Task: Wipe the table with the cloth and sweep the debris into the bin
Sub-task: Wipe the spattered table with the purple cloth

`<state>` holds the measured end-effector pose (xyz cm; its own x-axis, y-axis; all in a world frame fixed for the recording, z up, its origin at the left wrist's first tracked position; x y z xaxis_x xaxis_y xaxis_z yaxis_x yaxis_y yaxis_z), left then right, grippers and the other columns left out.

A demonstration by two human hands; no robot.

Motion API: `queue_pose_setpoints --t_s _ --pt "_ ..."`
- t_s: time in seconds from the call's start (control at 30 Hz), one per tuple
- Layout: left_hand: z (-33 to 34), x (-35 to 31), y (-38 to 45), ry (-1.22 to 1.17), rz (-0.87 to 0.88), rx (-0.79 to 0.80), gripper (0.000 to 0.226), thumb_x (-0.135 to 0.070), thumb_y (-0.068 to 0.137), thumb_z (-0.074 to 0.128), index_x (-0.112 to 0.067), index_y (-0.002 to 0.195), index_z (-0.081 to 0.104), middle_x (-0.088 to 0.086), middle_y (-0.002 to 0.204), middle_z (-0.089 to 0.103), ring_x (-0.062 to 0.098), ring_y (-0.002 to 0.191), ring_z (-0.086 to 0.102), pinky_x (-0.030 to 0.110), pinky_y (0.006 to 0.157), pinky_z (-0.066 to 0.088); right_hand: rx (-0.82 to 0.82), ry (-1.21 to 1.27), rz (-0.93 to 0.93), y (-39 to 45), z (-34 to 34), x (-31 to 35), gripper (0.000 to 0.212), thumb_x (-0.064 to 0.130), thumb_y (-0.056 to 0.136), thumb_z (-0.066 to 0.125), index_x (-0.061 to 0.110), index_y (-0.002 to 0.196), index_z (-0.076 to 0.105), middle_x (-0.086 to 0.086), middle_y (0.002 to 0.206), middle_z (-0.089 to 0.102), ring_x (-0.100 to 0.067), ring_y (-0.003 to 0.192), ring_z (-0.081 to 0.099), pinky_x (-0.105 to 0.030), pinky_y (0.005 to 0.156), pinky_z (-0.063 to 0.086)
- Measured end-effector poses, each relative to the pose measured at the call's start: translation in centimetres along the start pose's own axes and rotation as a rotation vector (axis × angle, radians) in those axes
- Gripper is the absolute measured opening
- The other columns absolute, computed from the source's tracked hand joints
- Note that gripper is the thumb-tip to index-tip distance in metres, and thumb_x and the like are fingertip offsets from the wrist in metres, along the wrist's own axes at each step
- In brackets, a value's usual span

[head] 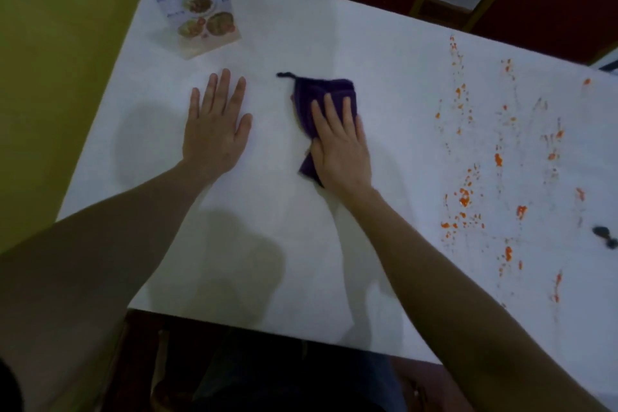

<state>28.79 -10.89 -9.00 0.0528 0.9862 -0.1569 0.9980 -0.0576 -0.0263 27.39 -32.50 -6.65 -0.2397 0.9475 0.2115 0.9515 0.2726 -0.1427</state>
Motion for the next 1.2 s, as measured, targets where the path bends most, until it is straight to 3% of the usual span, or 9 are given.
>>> queue_pose_setpoints --t_s 0.13,0.23,0.43,0.6,0.7,0.8,1.03,1.13,1.2 --pt "0.2 0.3 0.1 -0.020 -0.004 0.037 0.060 -0.038 0.103 0.028 -0.023 0.158 0.012 0.008 0.166 0.005 0.027 0.153 0.004 0.048 0.122 0.001 -0.053 0.006 0.195 -1.9 -1.3 -6.8 0.063 0.024 0.099 0.038 0.017 0.157 0.015 -0.005 0.164 0.008 -0.031 0.151 0.001 -0.043 0.122 0.004" --pt "0.2 0.3 0.1 0.000 0.013 0.063 0.059 -0.037 0.103 0.028 -0.023 0.158 0.012 0.008 0.166 0.004 0.028 0.153 0.001 0.050 0.122 -0.001 -0.073 0.034 0.238 -7.1 -1.0 -8.8 0.062 0.021 0.099 0.040 0.014 0.156 0.017 -0.008 0.164 0.011 -0.034 0.151 0.001 -0.046 0.122 0.005" --pt "0.4 -2.0 -3.6 0.015 0.075 0.092 0.058 -0.042 0.104 0.021 -0.024 0.158 0.007 0.006 0.166 0.000 0.026 0.153 -0.004 0.048 0.123 -0.003 -0.032 0.048 0.144 -17.5 2.2 -0.6 0.064 0.028 0.095 0.037 0.010 0.155 0.023 -0.011 0.163 0.016 -0.037 0.150 0.005 -0.052 0.121 0.012" --pt "0.7 -4.2 -7.7 -0.035 0.080 0.095 0.058 -0.038 0.105 0.021 -0.023 0.158 0.004 0.004 0.166 -0.002 0.022 0.153 -0.006 0.044 0.124 -0.002 0.019 0.050 -0.022 -17.6 3.8 3.3 0.063 0.031 0.099 0.036 0.013 0.156 0.017 -0.009 0.163 0.013 -0.032 0.151 0.002 -0.051 0.121 0.010" --pt "0.8 -6.3 -9.1 -0.042 0.110 0.091 0.058 -0.038 0.105 0.021 -0.022 0.158 0.004 0.004 0.166 -0.002 0.021 0.153 -0.006 0.044 0.124 -0.001 0.006 0.047 0.012 -15.7 2.6 0.3 0.061 0.029 0.100 0.036 0.015 0.156 0.017 -0.007 0.164 0.013 -0.031 0.151 0.001 -0.049 0.122 0.009" --pt "0.9 -9.8 -10.3 -0.055 0.155 0.099 0.060 -0.040 0.104 0.019 -0.021 0.158 0.003 0.004 0.166 -0.003 0.022 0.153 -0.006 0.044 0.124 -0.002 -0.059 0.075 0.161 -15.6 1.0 -4.8 0.061 0.027 0.099 0.040 0.016 0.156 0.021 -0.006 0.163 0.015 -0.031 0.151 0.003 -0.046 0.122 0.007" --pt "2.8 -20.8 -13.3 -0.094 0.256 0.148 0.062 -0.042 0.102 0.017 -0.020 0.158 0.000 0.002 0.166 -0.006 0.018 0.153 -0.009 0.043 0.124 -0.002 -0.138 0.128 0.436 -25.5 -0.4 -16.7 0.059 0.022 0.100 0.041 0.014 0.155 0.023 -0.005 0.163 0.016 -0.030 0.151 0.004 -0.049 0.122 0.008" --pt "3.9 -22.8 -14.7 -0.051 0.236 0.159 0.062 -0.041 0.103 0.021 -0.019 0.158 0.002 0.003 0.166 -0.002 0.020 0.153 -0.004 0.045 0.125 0.002 -0.128 0.139 0.451 -30.0 0.1 -16.7 0.061 0.026 0.096 0.034 0.011 0.154 0.024 -0.009 0.162 0.019 -0.034 0.150 0.005 -0.050 0.122 0.009" --pt "4.1 -23.0 -15.1 -0.014 0.224 0.146 0.062 -0.040 0.103 0.024 -0.018 0.158 0.005 0.005 0.166 0.001 0.021 0.154 0.000 0.046 0.124 0.004 -0.113 0.128 0.408 -31.2 0.8 -14.5 0.064 0.024 0.093 0.041 0.009 0.154 0.026 -0.011 0.161 0.020 -0.036 0.149 0.007 -0.053 0.120 0.013"
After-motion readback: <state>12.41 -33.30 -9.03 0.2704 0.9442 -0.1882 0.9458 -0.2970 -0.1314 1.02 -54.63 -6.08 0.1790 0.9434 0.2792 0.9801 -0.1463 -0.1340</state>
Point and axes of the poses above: each hand's wrist, its own y-axis towards the middle knuckle, its own z-axis out of the palm, x = y × z, the point moved 6 cm from there along y, towards the middle knuckle
